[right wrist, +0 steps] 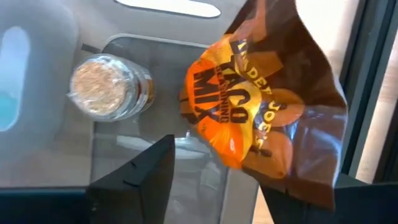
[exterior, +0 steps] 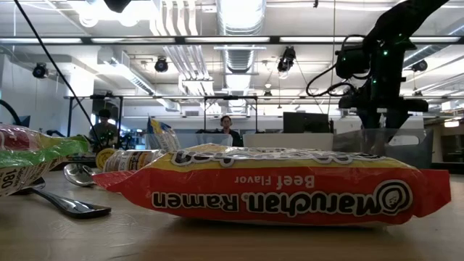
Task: Pick & Place Food Item
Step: Put the orange seasoning bag into the black bin, then put the orange spoon into the white bin
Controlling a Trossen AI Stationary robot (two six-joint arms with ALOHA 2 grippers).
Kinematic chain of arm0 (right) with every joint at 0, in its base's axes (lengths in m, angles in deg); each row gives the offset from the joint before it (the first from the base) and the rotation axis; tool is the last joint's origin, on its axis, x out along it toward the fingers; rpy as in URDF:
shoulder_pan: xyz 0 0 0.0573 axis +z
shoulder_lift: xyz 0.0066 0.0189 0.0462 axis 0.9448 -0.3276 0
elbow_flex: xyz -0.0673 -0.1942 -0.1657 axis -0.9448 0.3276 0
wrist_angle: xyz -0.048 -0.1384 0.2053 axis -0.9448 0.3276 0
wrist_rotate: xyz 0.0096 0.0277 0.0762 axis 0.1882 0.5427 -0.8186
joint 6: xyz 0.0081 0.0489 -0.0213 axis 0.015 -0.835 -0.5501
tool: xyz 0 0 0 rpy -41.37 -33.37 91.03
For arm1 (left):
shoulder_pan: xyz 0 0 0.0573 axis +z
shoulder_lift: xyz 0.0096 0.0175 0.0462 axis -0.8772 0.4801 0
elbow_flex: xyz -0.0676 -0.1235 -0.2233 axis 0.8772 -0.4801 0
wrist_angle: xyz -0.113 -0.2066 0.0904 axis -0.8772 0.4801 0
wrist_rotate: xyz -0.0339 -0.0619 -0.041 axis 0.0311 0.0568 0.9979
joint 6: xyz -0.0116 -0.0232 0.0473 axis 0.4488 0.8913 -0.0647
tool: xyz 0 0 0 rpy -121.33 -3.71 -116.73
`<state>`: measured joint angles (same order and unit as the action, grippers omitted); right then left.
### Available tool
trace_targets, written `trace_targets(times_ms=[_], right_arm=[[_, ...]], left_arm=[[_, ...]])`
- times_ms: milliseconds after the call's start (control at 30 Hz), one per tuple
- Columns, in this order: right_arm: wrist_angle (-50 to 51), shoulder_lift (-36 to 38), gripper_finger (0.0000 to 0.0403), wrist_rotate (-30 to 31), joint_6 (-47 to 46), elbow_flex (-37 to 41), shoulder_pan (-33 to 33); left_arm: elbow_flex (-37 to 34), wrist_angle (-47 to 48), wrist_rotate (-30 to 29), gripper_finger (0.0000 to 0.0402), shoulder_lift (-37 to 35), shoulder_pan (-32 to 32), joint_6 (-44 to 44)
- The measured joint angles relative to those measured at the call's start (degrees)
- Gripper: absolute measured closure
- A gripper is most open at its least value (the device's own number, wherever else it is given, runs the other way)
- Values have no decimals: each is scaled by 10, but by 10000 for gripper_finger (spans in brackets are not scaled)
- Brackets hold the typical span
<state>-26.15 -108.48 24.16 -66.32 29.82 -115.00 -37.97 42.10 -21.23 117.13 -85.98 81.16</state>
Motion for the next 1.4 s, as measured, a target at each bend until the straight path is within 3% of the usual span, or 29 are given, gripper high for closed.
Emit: trace_targets(times_ms=[167, 500, 700, 800, 1167, 1400], right_arm=[[20, 20, 172, 0, -1, -17, 0], [61, 124, 170, 0, -52, -46, 27], [66, 170, 170, 2, -100, -45, 139], [66, 173, 170, 30, -133, -45, 215], [-13, 109, 170, 135, -252, -45, 449], [-140, -8, 170, 152, -252, -45, 502]], left_arm=[[0, 0, 0, 159, 0, 0, 0], [0, 0, 0, 159, 0, 0, 0], [0, 0, 0, 159, 0, 0, 0], [0, 1, 0, 159, 0, 0, 1], [3, 76, 0, 159, -24, 1, 14], [3, 145, -2, 159, -97, 1, 12]])
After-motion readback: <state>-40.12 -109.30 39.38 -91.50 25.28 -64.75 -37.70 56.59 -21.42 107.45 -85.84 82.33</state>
